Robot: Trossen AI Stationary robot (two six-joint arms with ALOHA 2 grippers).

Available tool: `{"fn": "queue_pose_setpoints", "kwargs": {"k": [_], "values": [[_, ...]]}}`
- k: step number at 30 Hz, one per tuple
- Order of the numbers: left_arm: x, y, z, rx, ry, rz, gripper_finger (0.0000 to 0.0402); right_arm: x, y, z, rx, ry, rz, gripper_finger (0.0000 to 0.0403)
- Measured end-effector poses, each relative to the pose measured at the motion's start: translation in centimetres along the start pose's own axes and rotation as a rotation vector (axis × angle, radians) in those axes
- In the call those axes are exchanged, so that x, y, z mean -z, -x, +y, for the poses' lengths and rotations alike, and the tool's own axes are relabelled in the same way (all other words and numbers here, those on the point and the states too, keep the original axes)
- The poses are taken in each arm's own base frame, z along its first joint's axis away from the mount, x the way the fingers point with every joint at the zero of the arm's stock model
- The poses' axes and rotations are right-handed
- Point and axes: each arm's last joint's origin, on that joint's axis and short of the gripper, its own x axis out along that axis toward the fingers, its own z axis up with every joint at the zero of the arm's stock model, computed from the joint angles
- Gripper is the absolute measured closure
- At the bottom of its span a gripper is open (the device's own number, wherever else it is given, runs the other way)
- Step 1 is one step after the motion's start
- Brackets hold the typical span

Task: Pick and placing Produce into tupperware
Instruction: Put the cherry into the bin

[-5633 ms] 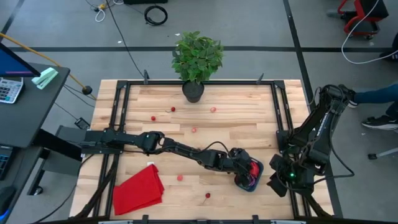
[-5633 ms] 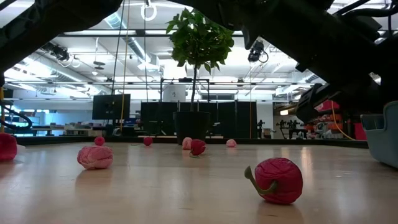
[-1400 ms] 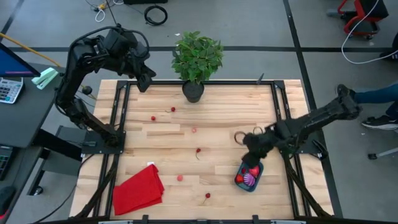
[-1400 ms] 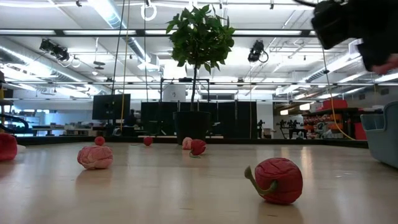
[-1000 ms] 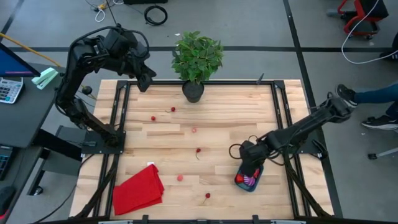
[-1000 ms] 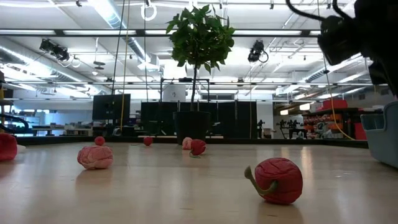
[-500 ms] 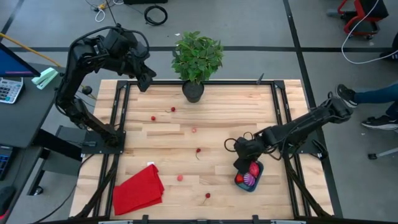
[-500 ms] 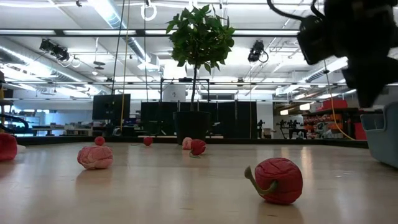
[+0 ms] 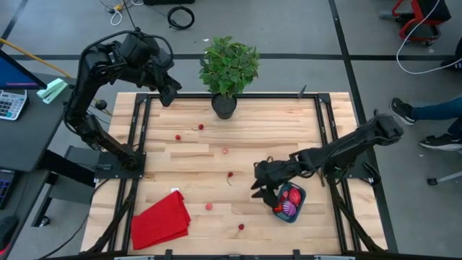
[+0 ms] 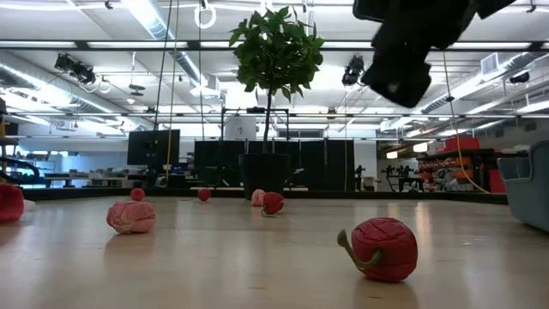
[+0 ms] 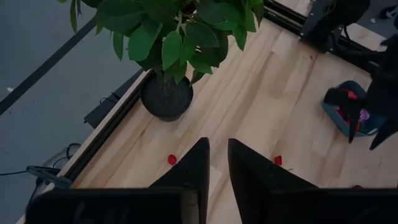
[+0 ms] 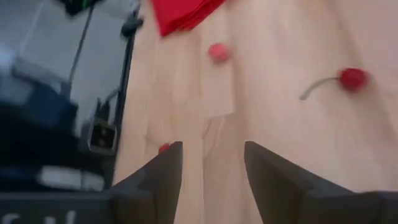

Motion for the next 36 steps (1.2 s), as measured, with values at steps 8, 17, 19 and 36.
{"fn": "queue_pose_setpoints", "kwargs": {"k": [8, 17, 19, 36], "values": [[0.0, 0.0, 0.0, 0.0, 0.0, 0.0, 0.0342, 1.6, -4.8, -0.5, -0.05, 0.241, 0.031, 0.0215], [0.0, 0.0, 0.0, 0.0, 0.0, 0.0, 0.034, 1.1, -11.3, 2.0, -0.164, 0.558, 0.079, 0.0215], [0.0, 0.0, 0.0, 0.0, 0.0, 0.001, 0.0338, 1.2, -13.0, 2.6, -0.177, 0.577, 0.128, 0.0215], [0.0, 0.0, 0.0, 0.0, -0.009, 0.003, 0.0339, 1.9, -15.6, 4.3, -0.087, 0.484, 0.357, 0.0215]]}}
